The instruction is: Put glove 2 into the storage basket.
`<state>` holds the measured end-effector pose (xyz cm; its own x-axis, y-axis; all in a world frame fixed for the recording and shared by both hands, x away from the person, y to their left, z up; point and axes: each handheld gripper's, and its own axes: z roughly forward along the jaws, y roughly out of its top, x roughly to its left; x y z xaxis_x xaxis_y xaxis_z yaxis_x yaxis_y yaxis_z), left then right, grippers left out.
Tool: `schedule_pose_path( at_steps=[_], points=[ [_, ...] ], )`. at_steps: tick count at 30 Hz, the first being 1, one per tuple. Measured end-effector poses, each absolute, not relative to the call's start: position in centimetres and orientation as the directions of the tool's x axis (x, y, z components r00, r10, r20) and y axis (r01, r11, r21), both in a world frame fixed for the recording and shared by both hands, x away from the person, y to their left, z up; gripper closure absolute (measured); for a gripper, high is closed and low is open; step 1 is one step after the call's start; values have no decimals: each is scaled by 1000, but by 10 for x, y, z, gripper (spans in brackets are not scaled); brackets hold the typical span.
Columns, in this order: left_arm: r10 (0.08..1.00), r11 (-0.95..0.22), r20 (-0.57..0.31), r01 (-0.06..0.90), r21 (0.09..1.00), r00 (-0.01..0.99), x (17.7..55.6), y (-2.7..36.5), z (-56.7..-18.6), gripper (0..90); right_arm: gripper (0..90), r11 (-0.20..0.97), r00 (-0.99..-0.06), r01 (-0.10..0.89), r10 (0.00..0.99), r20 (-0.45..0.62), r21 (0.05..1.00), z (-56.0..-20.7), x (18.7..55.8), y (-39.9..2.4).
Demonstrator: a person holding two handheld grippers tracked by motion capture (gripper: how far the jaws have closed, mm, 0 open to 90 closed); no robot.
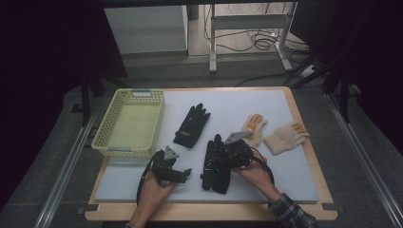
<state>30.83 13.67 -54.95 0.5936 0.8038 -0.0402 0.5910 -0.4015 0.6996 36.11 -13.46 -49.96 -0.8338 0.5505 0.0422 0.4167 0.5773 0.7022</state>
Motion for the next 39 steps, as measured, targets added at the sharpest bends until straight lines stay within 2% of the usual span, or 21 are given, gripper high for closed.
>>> schedule_pose_path(
  at_steps=[5, 10, 13, 18, 21, 30, 38, 39],
  points=[
    [803, -404, -39, 591, 698, 595, 308, 137, -549, 38, 452, 552, -823, 423, 567, 48, 718, -494, 375, -131],
    [803, -404, -39, 591, 698, 595, 308, 137, -549, 38, 517, 536, -815, 424, 577, 50, 730, -488, 397, -119],
    [803, -404, -39, 592, 697, 595, 308, 137, -549, 38, 548, 526, -810, 425, 584, 50, 736, -485, 414, -106],
    [803, -403, -41, 592, 698, 595, 308, 137, -550, 38, 548, 530, -810, 422, 585, 43, 735, -486, 439, -81],
    [803, -404, -40, 591, 698, 595, 308, 137, -549, 38, 509, 553, -805, 411, 593, 3, 725, -488, 449, -69],
    [804, -399, -45, 593, 699, 593, 308, 137, -550, 37, 367, 548, -796, 423, 605, 7, 721, -499, 476, -42],
    [803, -402, -43, 593, 698, 595, 308, 137, -549, 37, 311, 584, -788, 428, 615, -32, 689, -513, 494, -21],
    [804, -399, -45, 594, 699, 593, 308, 137, -550, 37, 318, 626, -792, 420, 606, -70, 657, -521, 499, -16]
  ],
)
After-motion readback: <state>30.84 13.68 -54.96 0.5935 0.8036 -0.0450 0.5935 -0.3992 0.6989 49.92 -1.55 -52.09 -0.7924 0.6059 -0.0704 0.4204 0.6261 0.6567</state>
